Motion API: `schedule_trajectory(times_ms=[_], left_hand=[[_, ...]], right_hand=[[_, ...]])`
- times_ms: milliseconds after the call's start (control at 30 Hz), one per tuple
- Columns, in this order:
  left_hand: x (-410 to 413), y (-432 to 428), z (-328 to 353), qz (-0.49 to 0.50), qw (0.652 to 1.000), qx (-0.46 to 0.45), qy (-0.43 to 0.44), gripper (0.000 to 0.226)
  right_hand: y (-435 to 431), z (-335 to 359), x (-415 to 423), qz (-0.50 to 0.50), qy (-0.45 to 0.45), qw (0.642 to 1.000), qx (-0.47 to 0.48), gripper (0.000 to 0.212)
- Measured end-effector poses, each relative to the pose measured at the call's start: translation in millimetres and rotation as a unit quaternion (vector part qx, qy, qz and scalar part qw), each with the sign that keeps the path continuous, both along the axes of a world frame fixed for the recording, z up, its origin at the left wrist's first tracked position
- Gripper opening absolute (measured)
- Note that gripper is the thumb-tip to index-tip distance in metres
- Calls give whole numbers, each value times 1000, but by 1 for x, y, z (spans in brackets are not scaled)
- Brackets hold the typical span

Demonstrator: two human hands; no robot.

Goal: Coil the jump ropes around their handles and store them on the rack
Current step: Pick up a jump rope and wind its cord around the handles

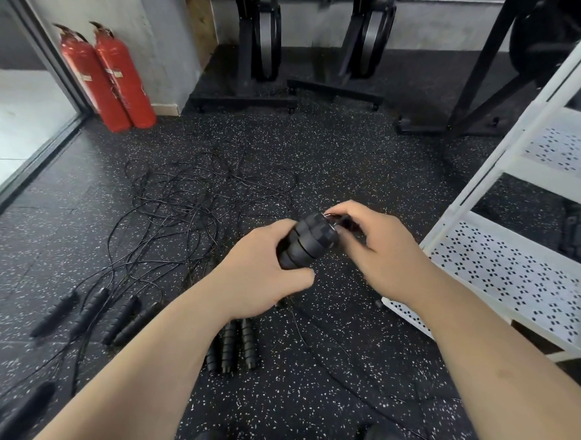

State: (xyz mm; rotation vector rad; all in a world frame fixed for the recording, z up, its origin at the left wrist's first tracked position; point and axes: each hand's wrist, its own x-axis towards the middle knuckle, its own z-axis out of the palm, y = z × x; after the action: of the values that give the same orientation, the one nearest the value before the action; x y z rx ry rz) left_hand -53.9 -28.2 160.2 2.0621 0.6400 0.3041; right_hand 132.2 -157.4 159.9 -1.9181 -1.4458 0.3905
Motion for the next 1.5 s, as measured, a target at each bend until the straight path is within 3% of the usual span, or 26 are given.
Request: schedule_trajectory(times_ms=[33, 167, 233, 333, 500, 633, 700, 800, 967, 1067, 1200, 1500], left_hand=[[1, 0, -1, 15, 1000, -5, -8, 23], [5, -1, -5, 87, 995, -30, -43, 22], [9, -4, -4, 136, 977, -134, -91, 26], [12, -2, 0, 202, 915, -307, -169, 36], [17, -6, -3, 241, 833, -444, -227, 32], [25, -7, -12, 306, 719, -562, -270, 29], [26, -3, -14, 331, 681, -589, -283, 25], [27, 1, -20, 352, 679, -580, -278, 33], [25, 6, -19, 356, 650, -600, -301, 19], [24, 10, -21, 372, 660, -589, -283, 18], [21, 13, -25, 377, 675, -577, -263, 22], [25, -1, -27, 381, 623, -624, -277, 26]], right_hand=[[0, 0, 1, -5, 8, 1000, -10, 13], [2, 0, 2, -22, 29, 999, -16, 25], [4, 0, 1, -29, 74, 997, -3, 29], [8, -3, -3, -69, 139, 988, 16, 38], [15, -8, -27, -107, 175, 979, 4, 36], [21, -17, -50, -118, 136, 984, -9, 26], [22, -19, -60, -129, 100, 987, 0, 23], [22, -21, -71, -143, 60, 988, 25, 24], [22, -27, -85, -112, 39, 993, -3, 35], [18, -24, -96, -93, 44, 995, 3, 41], [13, -24, -110, -73, -14, 997, -1, 53], [15, -35, -105, -74, -89, 993, 0, 50]])
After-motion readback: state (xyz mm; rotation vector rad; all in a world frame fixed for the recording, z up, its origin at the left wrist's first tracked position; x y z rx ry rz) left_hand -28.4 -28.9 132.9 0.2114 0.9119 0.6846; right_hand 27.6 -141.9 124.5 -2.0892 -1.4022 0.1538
